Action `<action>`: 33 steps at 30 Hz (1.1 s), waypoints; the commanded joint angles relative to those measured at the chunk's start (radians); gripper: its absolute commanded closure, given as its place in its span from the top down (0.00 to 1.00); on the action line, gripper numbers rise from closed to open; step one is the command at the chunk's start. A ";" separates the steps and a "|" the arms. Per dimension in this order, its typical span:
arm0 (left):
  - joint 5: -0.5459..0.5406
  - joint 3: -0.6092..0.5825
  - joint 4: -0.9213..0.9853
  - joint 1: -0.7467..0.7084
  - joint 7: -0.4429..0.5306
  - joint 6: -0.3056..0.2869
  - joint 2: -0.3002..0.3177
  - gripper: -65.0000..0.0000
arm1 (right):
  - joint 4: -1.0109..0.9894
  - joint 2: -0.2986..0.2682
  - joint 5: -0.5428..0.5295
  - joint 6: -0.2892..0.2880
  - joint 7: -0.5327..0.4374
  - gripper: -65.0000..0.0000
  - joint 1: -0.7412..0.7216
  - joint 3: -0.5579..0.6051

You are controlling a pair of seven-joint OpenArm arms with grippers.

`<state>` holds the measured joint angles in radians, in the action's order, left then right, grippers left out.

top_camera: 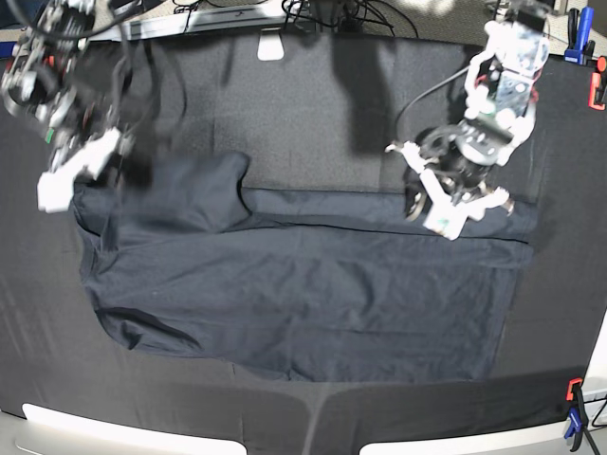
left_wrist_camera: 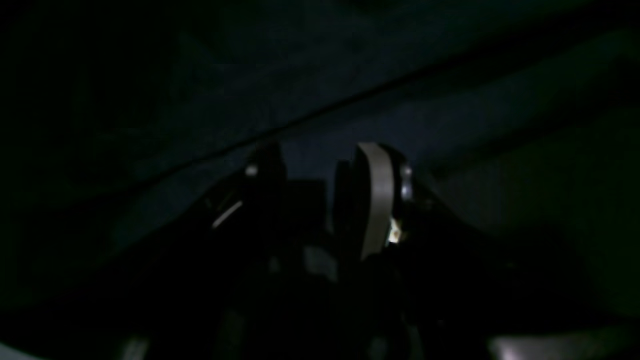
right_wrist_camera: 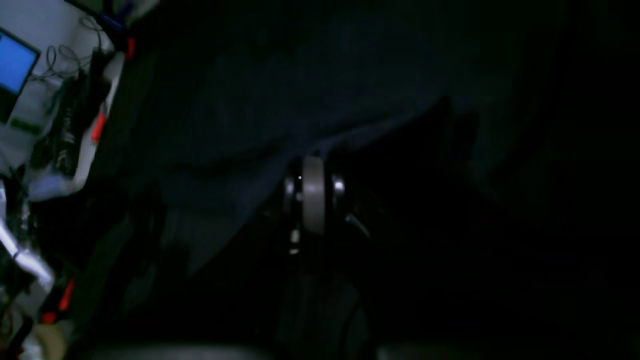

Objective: Layout the t-shirt on the table in an organized manner, then fold the t-shirt properly

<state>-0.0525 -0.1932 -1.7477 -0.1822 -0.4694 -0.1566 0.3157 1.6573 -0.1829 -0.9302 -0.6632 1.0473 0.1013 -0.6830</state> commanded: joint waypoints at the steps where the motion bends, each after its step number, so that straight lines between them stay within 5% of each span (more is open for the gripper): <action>1: -0.005 0.003 -0.021 0.008 0.029 0.002 0.006 0.33 | 0.019 -0.011 0.001 -0.017 -0.023 0.00 -0.042 0.000; 14: -0.001 0.004 -0.021 -0.058 0.029 0.000 0.020 0.33 | -0.007 0.000 0.472 0.119 -0.226 0.00 -0.336 0.288; 24: -0.001 0.004 -0.021 -0.070 0.026 0.000 0.020 0.33 | -0.351 0.003 0.535 0.121 -0.303 0.00 -0.567 0.297; 33: -0.002 0.003 -0.021 -0.070 0.026 0.000 0.020 0.33 | -0.439 0.006 0.643 0.156 -0.383 0.00 -0.597 0.298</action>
<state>-0.0525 -0.1944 -1.7477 -0.2600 -0.4702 -0.1608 0.3302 1.2037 -0.1688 -0.2676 -0.5102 0.6899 -0.4625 -0.3866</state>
